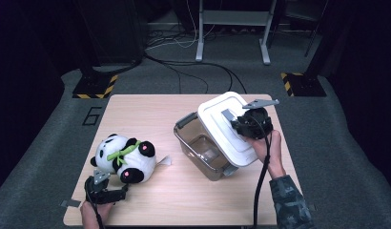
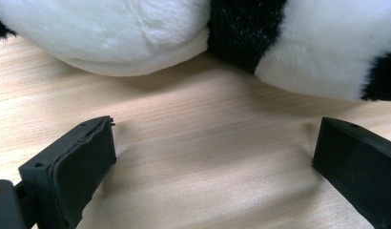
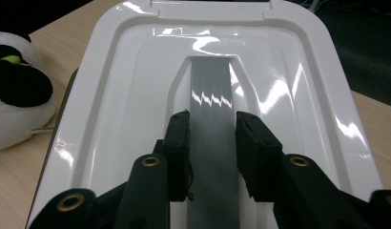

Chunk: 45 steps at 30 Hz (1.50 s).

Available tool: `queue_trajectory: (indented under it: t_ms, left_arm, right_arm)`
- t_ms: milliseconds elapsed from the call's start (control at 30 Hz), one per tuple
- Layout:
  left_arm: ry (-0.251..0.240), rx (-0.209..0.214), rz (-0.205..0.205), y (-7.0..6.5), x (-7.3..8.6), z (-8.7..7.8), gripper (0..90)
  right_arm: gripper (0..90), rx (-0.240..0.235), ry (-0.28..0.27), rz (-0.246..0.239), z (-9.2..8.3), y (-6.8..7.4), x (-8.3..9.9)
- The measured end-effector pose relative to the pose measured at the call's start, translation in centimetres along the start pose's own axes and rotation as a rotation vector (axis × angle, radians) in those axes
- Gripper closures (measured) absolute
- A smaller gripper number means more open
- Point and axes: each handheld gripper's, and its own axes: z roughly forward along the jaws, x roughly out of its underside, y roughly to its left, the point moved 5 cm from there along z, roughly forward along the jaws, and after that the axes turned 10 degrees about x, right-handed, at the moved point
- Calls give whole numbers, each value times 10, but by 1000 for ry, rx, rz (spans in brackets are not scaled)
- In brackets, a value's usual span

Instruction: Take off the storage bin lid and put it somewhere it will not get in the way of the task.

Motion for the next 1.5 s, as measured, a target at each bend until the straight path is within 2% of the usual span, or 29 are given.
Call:
queue_trajectory:
  t_ms: [200,667,767,1100,1500]
  left_arm:
    - [-1,0,-1,0,0,0,1]
    - [-2,-1,-5,-1,0,0,2]
    - [-2,0,-4,0,0,0,2]
    - [6,1,2,0,0,-1,2]
    - [0,0,-4,0,0,0,2]
  right_arm:
    - [668,8,-6,34,-1,-10,4]
    - [668,52,-3,65,-4,-31,10]
    - [669,62,3,90,-3,-37,13]
    - [668,119,9,127,-5,-59,23]
    - [669,202,33,206,-2,-84,36]
